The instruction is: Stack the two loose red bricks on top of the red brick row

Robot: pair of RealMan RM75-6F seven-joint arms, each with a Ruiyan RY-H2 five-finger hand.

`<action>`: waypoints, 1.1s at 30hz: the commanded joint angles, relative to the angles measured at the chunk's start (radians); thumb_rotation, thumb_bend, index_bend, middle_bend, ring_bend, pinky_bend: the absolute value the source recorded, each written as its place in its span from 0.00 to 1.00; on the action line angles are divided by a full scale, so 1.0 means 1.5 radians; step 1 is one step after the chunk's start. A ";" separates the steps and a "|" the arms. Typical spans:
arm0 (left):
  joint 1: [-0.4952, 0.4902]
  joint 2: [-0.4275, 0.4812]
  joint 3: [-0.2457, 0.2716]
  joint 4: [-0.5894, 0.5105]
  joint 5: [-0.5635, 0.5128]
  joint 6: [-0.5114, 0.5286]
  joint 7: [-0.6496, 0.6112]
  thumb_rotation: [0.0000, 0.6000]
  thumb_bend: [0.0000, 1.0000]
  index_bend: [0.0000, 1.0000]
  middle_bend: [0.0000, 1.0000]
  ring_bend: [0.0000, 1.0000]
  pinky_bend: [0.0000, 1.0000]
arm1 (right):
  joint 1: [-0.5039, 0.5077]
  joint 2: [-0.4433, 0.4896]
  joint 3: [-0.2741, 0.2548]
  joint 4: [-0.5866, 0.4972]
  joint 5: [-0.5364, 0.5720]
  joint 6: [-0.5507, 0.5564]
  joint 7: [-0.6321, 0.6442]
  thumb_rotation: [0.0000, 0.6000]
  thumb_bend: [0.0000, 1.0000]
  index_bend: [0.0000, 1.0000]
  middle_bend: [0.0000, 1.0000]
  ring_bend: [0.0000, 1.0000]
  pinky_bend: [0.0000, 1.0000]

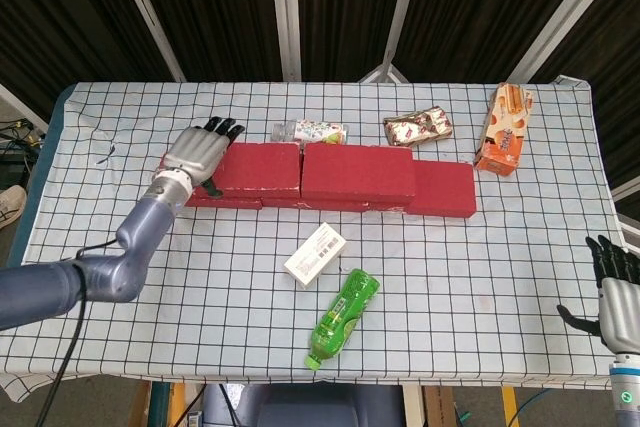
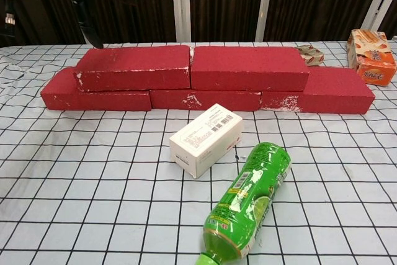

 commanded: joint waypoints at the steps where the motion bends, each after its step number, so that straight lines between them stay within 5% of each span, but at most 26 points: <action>1: 0.251 0.107 0.067 -0.213 0.304 0.300 -0.092 1.00 0.01 0.06 0.03 0.02 0.25 | 0.005 -0.013 -0.004 0.010 -0.016 0.006 -0.014 1.00 0.21 0.00 0.00 0.00 0.00; 7: 0.465 0.045 0.120 -0.138 0.526 0.489 -0.181 1.00 0.01 0.07 0.06 0.02 0.24 | 0.007 -0.023 -0.006 0.018 -0.029 0.012 -0.020 1.00 0.21 0.00 0.00 0.00 0.00; 14: 0.592 -0.041 0.114 -0.026 0.619 0.573 -0.183 1.00 0.02 0.07 0.05 0.02 0.23 | 0.005 -0.024 -0.010 0.018 -0.042 0.020 -0.019 1.00 0.21 0.00 0.00 0.00 0.00; 33: 0.708 -0.072 0.021 0.066 0.625 0.488 -0.201 1.00 0.03 0.07 0.04 0.01 0.19 | -0.013 -0.013 -0.013 0.015 -0.078 0.059 0.008 1.00 0.21 0.00 0.00 0.00 0.00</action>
